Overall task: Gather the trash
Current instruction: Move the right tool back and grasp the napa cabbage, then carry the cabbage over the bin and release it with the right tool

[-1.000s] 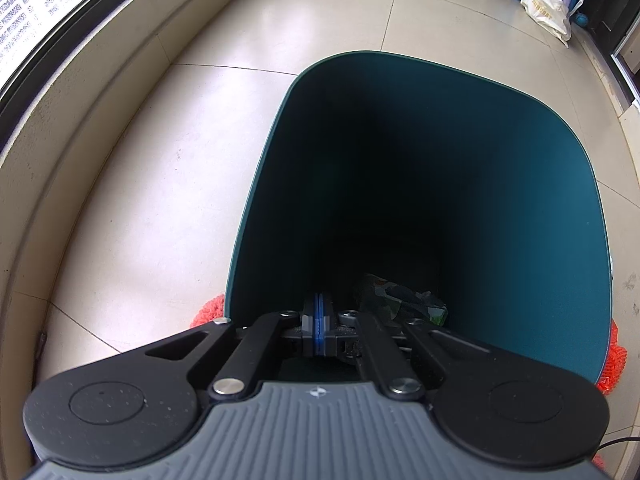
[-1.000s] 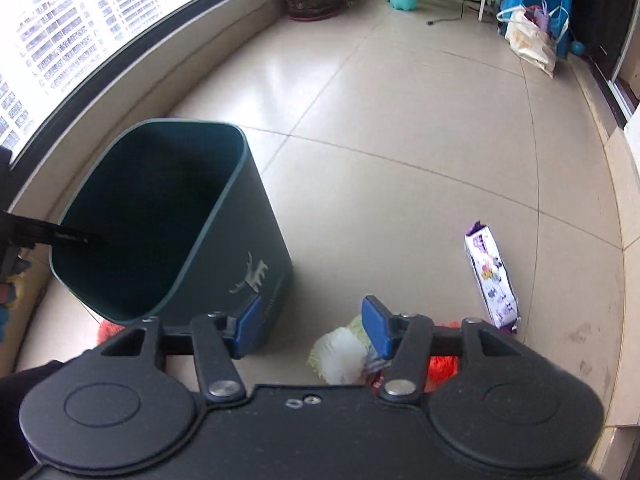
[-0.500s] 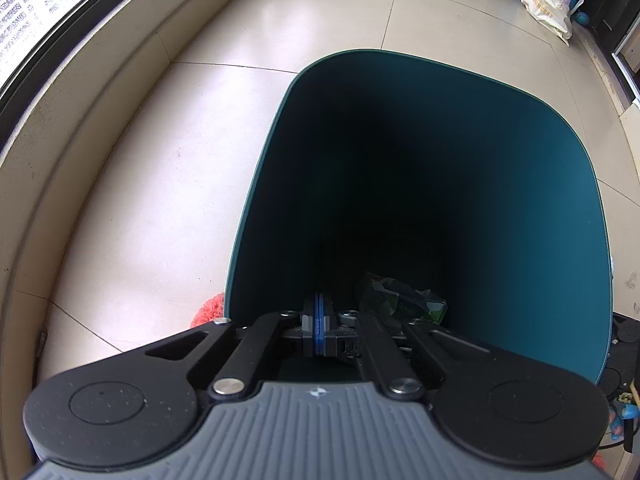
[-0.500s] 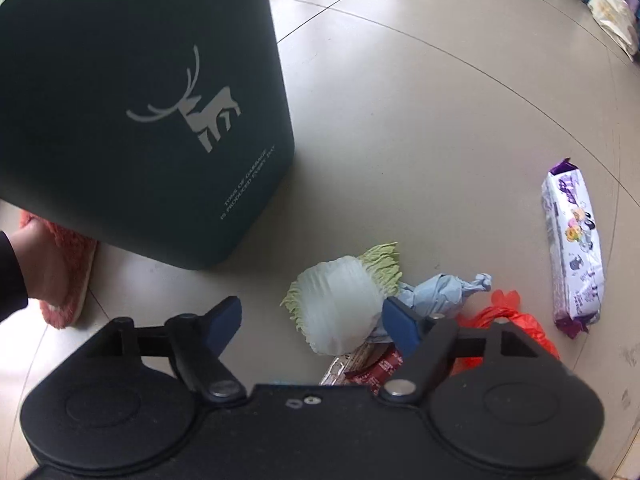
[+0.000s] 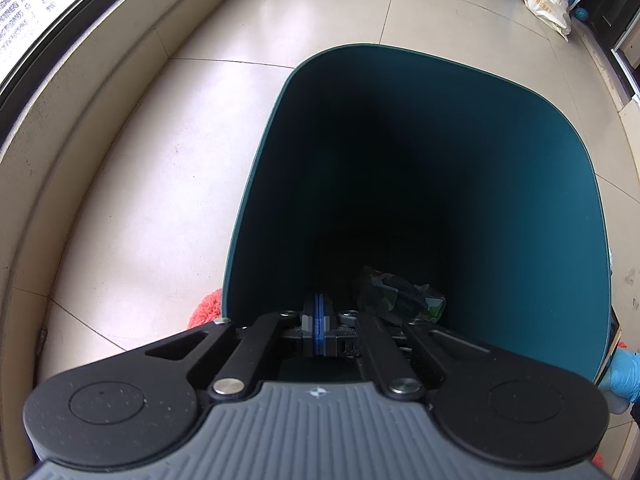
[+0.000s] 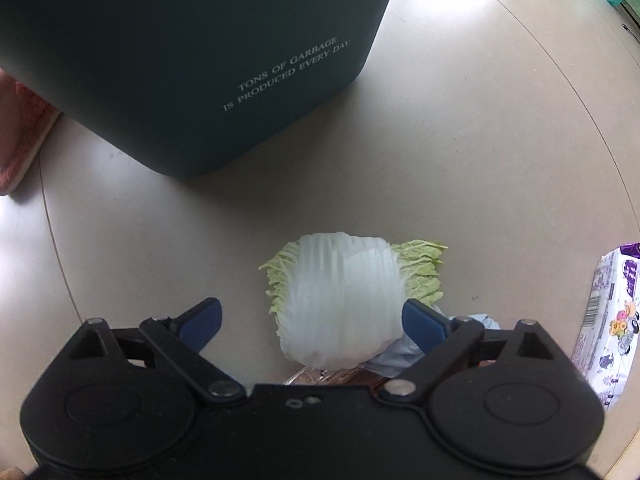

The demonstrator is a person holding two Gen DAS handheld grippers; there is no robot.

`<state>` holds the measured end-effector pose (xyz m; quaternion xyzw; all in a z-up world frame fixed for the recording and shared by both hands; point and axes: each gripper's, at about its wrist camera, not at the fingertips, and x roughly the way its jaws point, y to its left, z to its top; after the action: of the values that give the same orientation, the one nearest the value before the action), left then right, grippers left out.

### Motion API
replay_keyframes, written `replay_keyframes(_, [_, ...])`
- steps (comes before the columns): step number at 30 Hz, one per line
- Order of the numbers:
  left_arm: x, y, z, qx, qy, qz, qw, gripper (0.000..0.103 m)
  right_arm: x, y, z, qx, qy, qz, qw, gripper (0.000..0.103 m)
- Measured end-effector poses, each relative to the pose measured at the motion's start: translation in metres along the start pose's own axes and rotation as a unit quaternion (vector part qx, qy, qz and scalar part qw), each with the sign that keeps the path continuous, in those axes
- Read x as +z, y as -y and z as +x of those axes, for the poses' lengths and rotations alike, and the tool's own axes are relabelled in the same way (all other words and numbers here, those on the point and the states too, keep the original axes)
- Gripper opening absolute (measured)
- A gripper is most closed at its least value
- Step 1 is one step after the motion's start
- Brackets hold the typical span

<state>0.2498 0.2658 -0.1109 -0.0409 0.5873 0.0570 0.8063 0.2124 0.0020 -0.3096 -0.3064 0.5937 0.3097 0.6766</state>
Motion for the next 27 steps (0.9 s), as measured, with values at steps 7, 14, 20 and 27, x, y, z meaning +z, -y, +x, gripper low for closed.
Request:
replay_keyframes(7, [-0.001,0.004,-0.001,0.004,0.002,0.004,1.0000,0.000,-0.002,-0.013,0.019,-0.061,-0.012,-0.045,0.997,0.094])
replay_keyframes(14, [-0.001,0.004,-0.002,0.003,0.004,0.005,1.0000,0.000,-0.003,-0.008,0.008,-0.081,0.002,-0.021,0.996,0.061])
replay_keyframes(20, [-0.001,0.004,-0.002,0.006,0.007,0.004,0.9999,0.000,-0.013,0.013,-0.032,-0.048,0.049,0.071,0.995,0.059])
replay_keyframes(27, [-0.002,0.000,-0.003,0.000,0.006,-0.004,1.0000,0.000,-0.034,0.032,-0.115,0.006,0.112,0.143,0.983,0.059])
